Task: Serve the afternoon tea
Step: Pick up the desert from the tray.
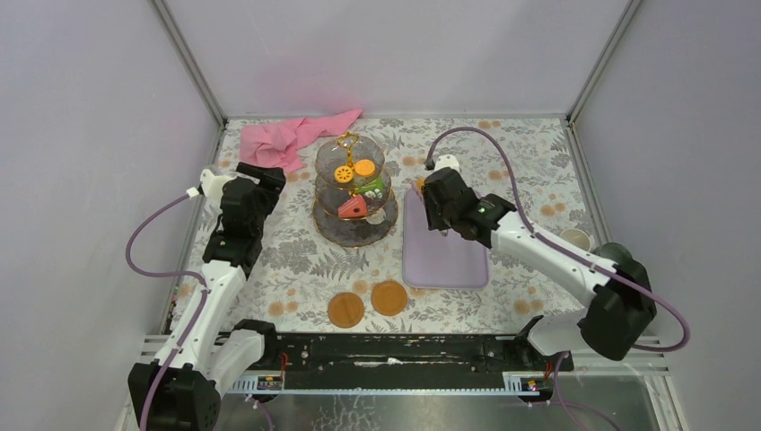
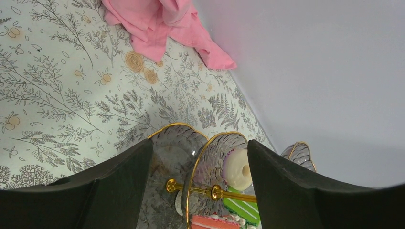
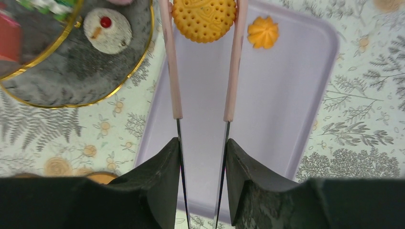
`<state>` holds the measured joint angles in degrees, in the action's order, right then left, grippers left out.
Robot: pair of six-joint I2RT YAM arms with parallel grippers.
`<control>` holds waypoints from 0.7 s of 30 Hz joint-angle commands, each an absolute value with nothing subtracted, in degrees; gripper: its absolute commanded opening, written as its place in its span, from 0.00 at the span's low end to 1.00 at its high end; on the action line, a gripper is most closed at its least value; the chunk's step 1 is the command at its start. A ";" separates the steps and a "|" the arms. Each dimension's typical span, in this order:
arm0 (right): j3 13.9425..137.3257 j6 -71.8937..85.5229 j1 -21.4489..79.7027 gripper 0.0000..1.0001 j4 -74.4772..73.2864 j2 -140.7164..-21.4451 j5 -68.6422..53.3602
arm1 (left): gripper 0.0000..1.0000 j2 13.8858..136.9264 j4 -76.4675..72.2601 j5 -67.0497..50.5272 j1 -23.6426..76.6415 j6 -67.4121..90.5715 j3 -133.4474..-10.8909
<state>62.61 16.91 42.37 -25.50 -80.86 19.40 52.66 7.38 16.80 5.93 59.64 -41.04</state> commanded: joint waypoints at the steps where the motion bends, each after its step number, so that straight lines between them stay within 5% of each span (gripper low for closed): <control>1: 68.62 17.40 42.34 0.28 -28.42 -75.43 19.75 | 0.79 52.06 6.62 16.59 5.37 59.04 -41.20; 21: 87.38 17.35 46.72 0.27 -34.90 -76.88 21.57 | 0.79 52.12 7.74 15.21 5.33 59.10 -40.71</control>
<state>81.97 17.39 44.71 -35.05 -75.35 19.97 52.45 7.57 16.21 5.93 59.59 -41.04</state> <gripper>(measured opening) 0.421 0.794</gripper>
